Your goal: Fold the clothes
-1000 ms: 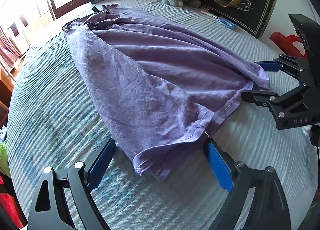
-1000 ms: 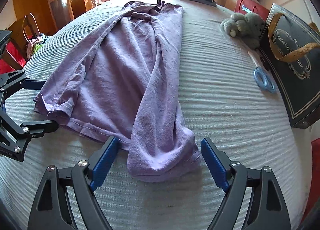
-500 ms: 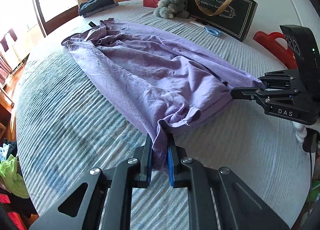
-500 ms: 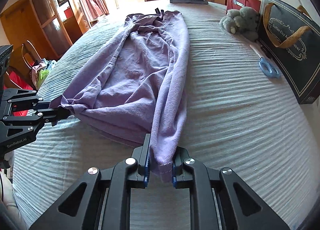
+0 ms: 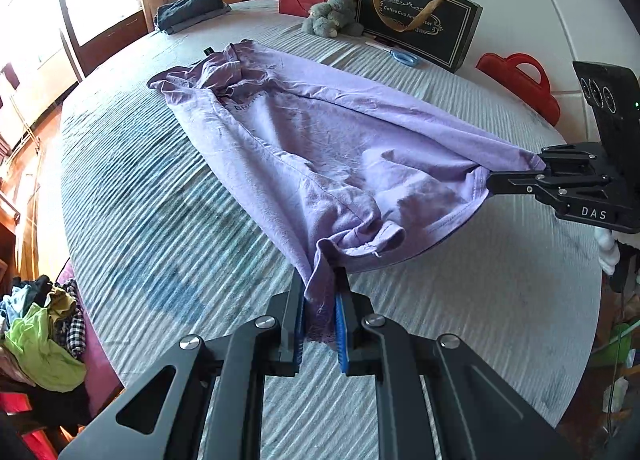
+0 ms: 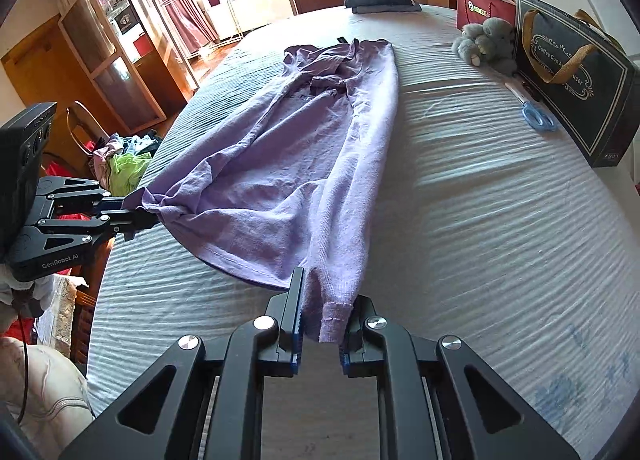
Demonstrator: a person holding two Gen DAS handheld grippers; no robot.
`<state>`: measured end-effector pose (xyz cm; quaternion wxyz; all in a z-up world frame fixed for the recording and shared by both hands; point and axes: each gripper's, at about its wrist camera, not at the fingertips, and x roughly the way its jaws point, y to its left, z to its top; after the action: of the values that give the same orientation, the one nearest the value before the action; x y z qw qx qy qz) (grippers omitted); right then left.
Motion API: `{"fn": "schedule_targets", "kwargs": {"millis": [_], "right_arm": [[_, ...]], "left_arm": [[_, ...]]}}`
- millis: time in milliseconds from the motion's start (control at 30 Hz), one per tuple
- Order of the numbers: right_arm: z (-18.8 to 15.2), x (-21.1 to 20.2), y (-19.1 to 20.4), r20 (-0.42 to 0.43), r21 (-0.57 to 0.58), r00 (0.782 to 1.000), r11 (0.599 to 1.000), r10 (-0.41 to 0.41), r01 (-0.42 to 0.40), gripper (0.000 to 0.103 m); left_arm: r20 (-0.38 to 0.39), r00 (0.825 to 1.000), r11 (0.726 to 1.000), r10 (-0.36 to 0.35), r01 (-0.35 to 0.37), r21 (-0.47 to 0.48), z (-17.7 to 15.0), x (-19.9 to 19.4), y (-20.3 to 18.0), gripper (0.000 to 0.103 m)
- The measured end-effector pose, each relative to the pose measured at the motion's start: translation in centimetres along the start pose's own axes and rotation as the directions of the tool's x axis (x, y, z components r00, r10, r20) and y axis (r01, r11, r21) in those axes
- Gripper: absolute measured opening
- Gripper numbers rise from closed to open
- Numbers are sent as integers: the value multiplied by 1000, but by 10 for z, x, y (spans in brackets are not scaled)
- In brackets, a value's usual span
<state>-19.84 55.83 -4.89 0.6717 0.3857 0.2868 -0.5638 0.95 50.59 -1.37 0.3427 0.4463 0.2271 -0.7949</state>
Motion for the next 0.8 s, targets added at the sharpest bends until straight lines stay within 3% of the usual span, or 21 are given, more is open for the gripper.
{"fn": "schedule_targets", "kwargs": {"millis": [167,333,533,700,733,767,800], "right_arm": [[60,17,-1,25,-3,999,1000,-25,25,13],[121,35,-3,51,-5,997,999,-50,50,13],[253,94,-13,73,-13,992,995,-102,103,13],[337,168,-44,4,62,989,987,-147,146,13],[352,183,-51,-15,83,988,984,-157,157,14],[366,198,-58,-33,104,986,980,-166,168,21],[368,202,-62,-39,120,983,976,-178,181,41]], "left_arm": [[33,999,999,-29,29,-15,37,0,35,11],[49,995,996,-85,86,-15,101,22,88,11],[59,992,994,-110,110,5,202,69,184,11],[-4,994,994,-107,107,22,270,135,253,12],[-29,995,995,-95,96,19,279,149,261,17],[-48,996,997,-79,80,20,284,160,267,26],[-66,996,998,-62,64,21,289,170,272,55]]}}
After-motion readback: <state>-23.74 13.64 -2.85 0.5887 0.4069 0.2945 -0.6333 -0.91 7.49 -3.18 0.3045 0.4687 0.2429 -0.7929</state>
